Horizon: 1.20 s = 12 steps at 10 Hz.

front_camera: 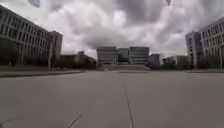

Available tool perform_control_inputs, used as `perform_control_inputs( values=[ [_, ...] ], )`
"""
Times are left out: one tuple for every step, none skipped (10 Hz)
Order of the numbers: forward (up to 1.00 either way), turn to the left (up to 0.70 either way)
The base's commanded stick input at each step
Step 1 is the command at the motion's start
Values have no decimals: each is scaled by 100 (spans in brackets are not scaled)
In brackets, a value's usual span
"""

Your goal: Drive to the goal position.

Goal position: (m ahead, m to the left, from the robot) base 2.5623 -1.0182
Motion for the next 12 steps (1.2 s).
perform_control_inputs(
  values=[
    [0,0],
    [0,0],
    [0,0],
    [0,0],
    [0,0],
    [0,0],
    [0,0],
    [5,0],
    [31,0],
    [65,0],
    [83,0],
    [85,0]
  ],
)
